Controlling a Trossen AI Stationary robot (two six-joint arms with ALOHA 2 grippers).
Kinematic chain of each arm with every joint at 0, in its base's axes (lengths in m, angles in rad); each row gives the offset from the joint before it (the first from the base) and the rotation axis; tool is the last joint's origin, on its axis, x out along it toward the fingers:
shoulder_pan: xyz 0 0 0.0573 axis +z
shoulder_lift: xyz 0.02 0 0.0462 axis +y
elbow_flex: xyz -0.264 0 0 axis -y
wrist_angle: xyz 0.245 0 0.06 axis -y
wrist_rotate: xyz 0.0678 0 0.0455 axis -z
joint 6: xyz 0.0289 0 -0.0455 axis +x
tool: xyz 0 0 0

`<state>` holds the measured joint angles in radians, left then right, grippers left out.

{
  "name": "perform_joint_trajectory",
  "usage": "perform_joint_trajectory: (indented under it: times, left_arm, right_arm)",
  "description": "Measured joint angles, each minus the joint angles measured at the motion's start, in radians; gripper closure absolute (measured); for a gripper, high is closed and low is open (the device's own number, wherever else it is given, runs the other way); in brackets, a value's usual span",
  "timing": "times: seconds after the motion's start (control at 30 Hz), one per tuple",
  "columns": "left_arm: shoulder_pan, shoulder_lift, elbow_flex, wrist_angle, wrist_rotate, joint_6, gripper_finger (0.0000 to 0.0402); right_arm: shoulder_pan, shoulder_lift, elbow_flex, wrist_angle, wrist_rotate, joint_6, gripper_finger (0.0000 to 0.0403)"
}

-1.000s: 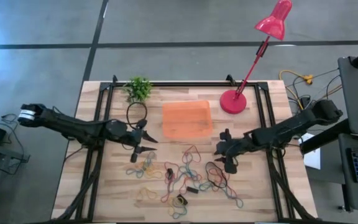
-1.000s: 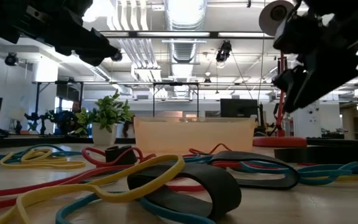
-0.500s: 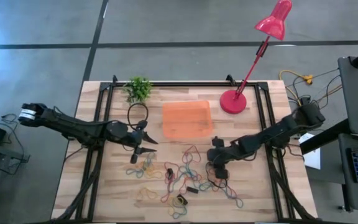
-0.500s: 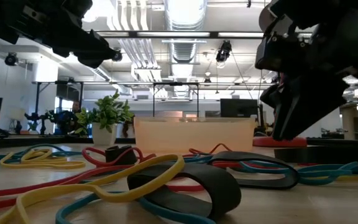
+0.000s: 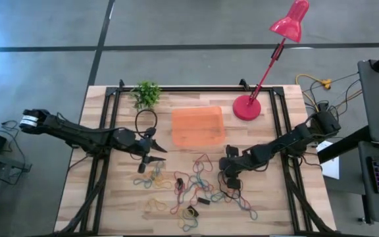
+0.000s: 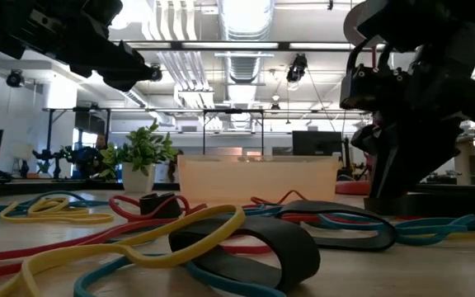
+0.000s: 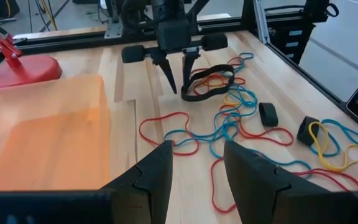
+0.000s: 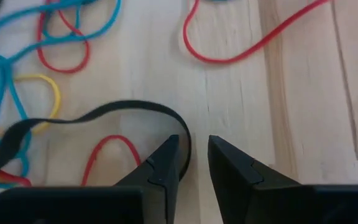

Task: Pick and place rubber bands into bin
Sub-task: Put the black rubber band into the orange bin

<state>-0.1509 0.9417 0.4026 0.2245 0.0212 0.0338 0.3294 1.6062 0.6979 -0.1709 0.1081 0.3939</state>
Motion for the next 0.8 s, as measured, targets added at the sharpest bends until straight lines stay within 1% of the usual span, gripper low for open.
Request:
perform_joint_trajectory:
  times: [0.27,0.33,0.4,0.43,0.53,0.8]
  left_arm:
    - [0.000,0.000,0.000,0.001,-0.001,0.006,0.0272]
    - [0.000,-0.001,0.000,0.003,-0.004,0.006,0.0272]
    - [0.000,0.000,0.000,0.001,-0.007,0.006,0.0272]
    - [0.000,0.000,0.000,0.002,-0.008,0.006,0.0272]
    - [0.000,0.000,0.000,0.002,-0.010,0.008,0.0272]
    - [0.000,0.001,0.000,0.004,-0.031,0.029,0.0272]
  right_arm:
    - [0.000,0.026,-0.003,0.008,0.012,0.004,0.0337]
    - [0.001,0.025,-0.004,0.009,0.028,0.003,0.0347]
    - [0.000,0.024,-0.004,0.019,0.033,-0.009,0.0369]
    - [0.000,0.018,-0.005,0.020,0.040,-0.023,0.0383]
    - [0.000,-0.006,0.000,0.025,0.052,-0.048,0.0392]
    - [0.000,-0.088,0.067,0.022,0.101,-0.134,0.0395]
